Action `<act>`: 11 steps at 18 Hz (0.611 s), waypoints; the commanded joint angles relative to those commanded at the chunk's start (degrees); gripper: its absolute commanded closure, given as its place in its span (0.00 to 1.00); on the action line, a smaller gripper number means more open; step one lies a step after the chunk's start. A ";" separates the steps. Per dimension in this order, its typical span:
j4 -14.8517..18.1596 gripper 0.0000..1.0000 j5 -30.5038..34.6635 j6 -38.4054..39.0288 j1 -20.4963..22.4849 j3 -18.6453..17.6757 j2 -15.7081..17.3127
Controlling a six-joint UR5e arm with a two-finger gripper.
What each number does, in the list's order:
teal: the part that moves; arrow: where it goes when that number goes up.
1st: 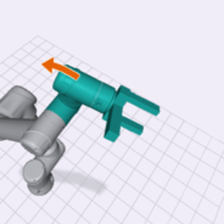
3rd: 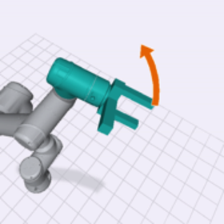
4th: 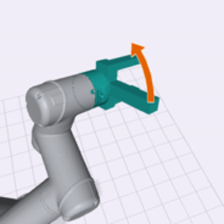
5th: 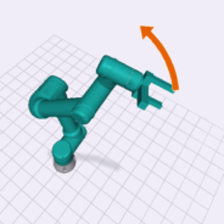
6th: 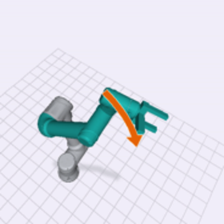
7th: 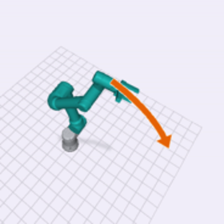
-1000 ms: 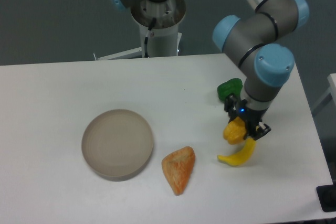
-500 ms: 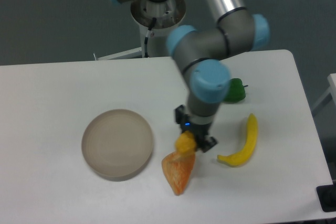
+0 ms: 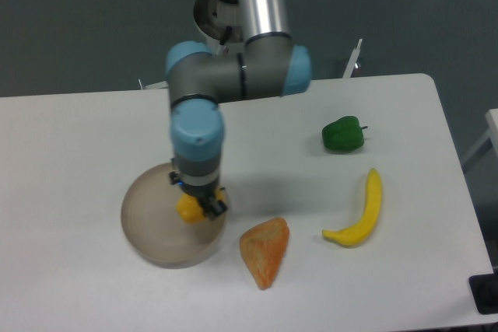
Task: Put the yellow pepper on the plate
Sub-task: 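Lower the yellow pepper onto the plate and open the gripper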
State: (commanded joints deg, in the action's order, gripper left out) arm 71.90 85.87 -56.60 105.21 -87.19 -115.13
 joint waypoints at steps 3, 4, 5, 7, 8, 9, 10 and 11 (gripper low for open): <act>-1.40 0.49 0.00 0.00 -0.26 -0.09 -0.62; -1.49 0.31 0.09 0.00 -0.26 -0.09 -0.62; -1.50 0.00 0.44 0.00 -0.35 -0.09 -0.62; -1.41 0.00 0.96 -0.09 -0.27 -0.09 -0.01; -1.58 0.00 1.58 -0.09 -0.26 -0.09 0.17; -1.32 0.00 2.45 -0.09 -0.26 0.00 0.43; -1.32 0.00 3.42 -0.09 -0.26 0.09 0.78; -1.32 0.00 3.60 -0.26 -0.18 0.52 0.87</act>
State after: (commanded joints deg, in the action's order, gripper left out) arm 70.58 89.47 -56.86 105.03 -86.66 -114.26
